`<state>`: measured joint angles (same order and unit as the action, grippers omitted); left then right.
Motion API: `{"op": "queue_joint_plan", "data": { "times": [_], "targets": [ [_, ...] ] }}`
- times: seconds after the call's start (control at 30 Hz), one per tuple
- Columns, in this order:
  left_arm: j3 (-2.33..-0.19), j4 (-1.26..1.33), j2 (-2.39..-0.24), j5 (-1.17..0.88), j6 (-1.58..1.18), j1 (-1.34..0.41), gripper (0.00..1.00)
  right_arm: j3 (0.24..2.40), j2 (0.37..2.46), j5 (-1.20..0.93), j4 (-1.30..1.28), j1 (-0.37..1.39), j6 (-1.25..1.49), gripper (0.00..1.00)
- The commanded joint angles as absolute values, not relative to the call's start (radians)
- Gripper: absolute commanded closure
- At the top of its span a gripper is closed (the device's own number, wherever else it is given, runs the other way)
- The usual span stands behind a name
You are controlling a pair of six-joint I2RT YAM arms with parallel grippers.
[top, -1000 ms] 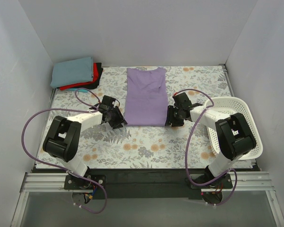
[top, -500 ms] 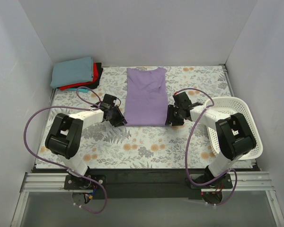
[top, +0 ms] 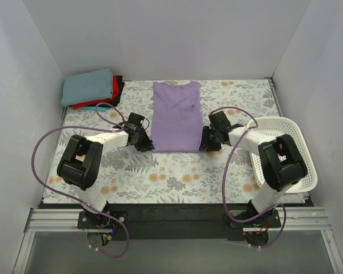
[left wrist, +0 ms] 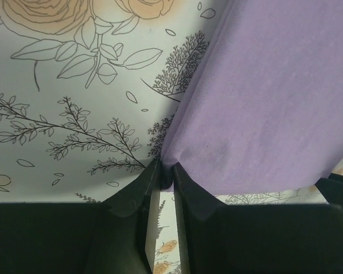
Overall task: Fold and stack the t-shirts
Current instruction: Fold the tshirt
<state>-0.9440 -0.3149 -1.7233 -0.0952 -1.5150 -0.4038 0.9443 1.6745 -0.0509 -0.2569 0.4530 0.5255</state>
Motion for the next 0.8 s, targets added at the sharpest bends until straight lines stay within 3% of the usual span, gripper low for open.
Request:
{"op": "queue_joint_plan", "data": {
  "times": [0.0,0.13,0.23,0.37,0.43,0.77],
  "targets": [
    [-0.936,-0.382,-1.766,-0.043,-1.502,-0.423,0.86,0.939,1.686,-0.046,-0.224,0.454,0.543,0.55],
    [-0.940,-0.382,-1.769,-0.048,-1.500,-0.433,0.89,0.920,1.687,-0.035,-0.218,0.456,0.541,0.58],
    [-0.939,-0.382,-1.767,-0.051,-1.497,-0.437,0.91,0.920,1.693,-0.038,-0.216,0.456,0.538,0.66],
    [-0.939,-0.397,-1.746,-0.055,-1.491,-0.436,1.00,0.925,1.684,-0.035,-0.219,0.457,0.528,0.92],
    [-0.939,-0.406,-1.726,-0.063,-1.483,-0.437,1.00,0.925,1.674,-0.043,-0.232,0.456,0.519,0.99],
    [-0.809,-0.468,-1.491,-0.112,-1.499,-0.486,1.00,0.733,1.413,-0.095,-0.259,0.526,0.505,0.99]
  ]
}}
